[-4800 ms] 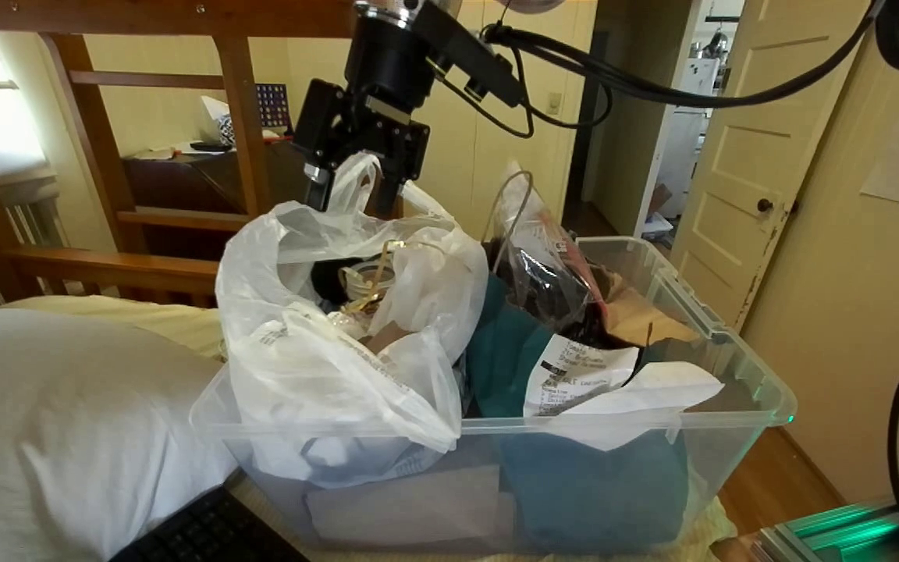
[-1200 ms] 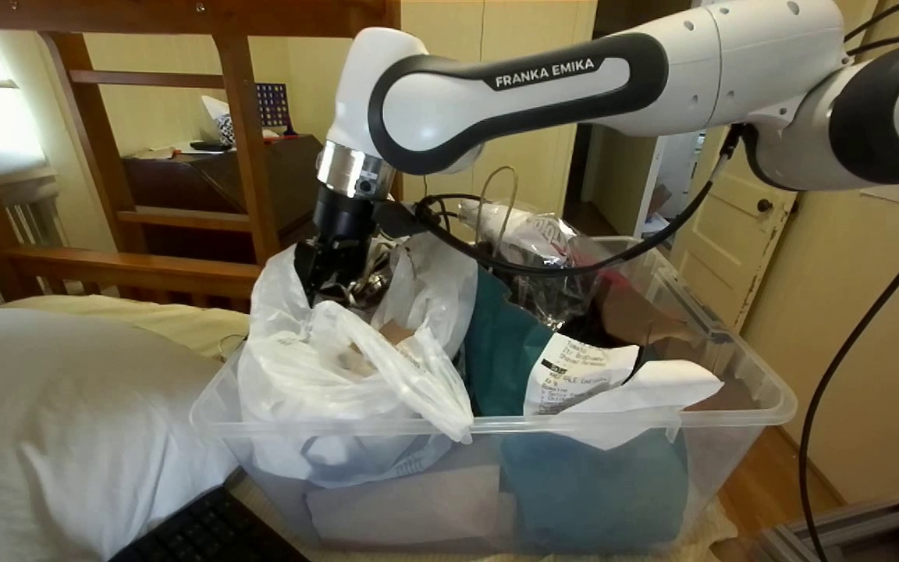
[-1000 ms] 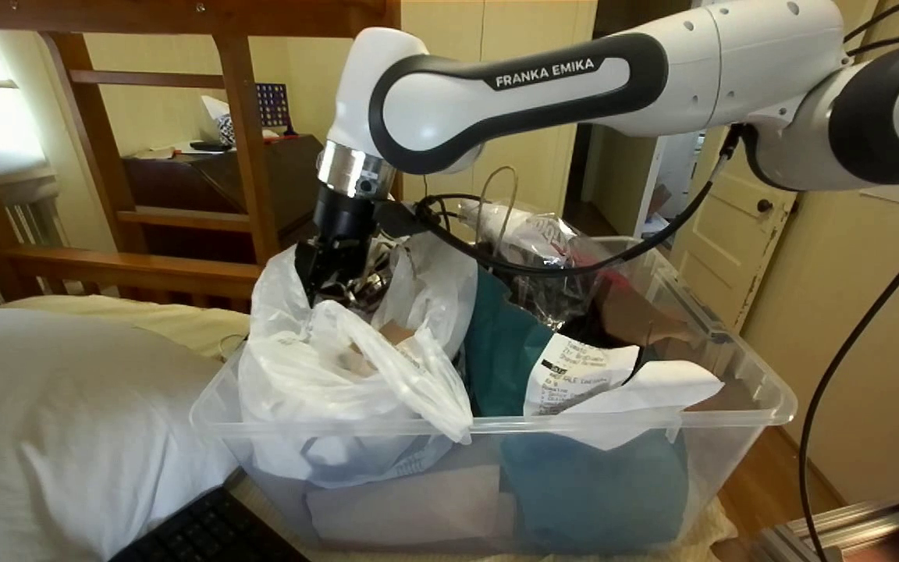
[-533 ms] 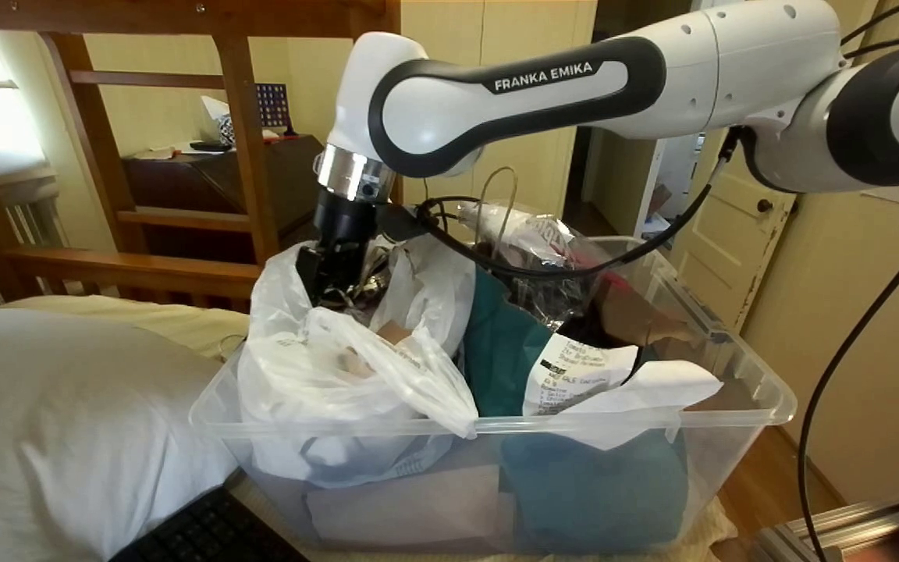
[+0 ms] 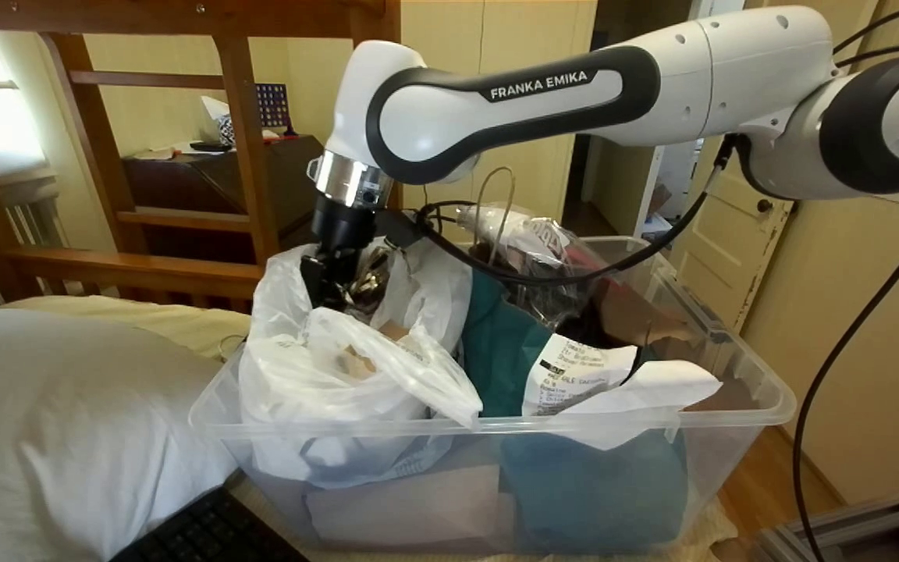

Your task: Take an item out of the plastic bag and put it on the bed

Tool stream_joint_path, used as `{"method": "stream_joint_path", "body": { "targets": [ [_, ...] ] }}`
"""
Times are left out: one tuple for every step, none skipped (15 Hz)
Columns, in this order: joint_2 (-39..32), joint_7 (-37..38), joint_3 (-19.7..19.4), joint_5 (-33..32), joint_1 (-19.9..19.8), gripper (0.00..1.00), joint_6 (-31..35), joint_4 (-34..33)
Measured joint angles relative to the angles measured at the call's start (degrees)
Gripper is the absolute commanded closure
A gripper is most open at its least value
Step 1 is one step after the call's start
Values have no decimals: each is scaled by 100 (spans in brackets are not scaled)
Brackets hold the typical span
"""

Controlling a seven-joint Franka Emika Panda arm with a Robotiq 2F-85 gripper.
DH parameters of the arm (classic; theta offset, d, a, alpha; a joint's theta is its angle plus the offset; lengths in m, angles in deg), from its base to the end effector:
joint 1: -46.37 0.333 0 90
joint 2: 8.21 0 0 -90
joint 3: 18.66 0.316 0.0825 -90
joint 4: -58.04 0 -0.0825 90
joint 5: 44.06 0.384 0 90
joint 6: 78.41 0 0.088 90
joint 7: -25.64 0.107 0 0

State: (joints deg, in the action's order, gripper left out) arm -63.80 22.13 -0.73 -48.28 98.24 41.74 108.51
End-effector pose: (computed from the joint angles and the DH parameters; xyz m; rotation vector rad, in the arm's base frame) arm 0.3851 0.7130 0.3517 -2.3891 -1.5328 -0.2069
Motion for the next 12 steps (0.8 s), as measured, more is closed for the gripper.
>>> {"method": "stream_joint_path", "body": {
  "targets": [
    [-24,-61,0,0,-1,38,22,-23],
    [-49,-108,0,0,-3,34,34,-55],
    [-69,-149,4,0,-3,39,42,-80],
    [-89,-178,9,1,-3,41,45,-107],
    [-104,-195,13,1,-3,43,45,-127],
    [-108,-208,17,5,-4,52,45,-130],
    [-108,-219,17,6,-6,50,45,-132],
    [-108,-224,22,12,-11,52,45,-133],
    [-108,-229,25,13,-17,59,45,-135],
    [-108,-231,33,18,-29,64,45,-144],
    [-108,-239,51,27,-45,69,45,-150],
    [-107,-255,81,41,-68,74,45,-154]
  ]
}}
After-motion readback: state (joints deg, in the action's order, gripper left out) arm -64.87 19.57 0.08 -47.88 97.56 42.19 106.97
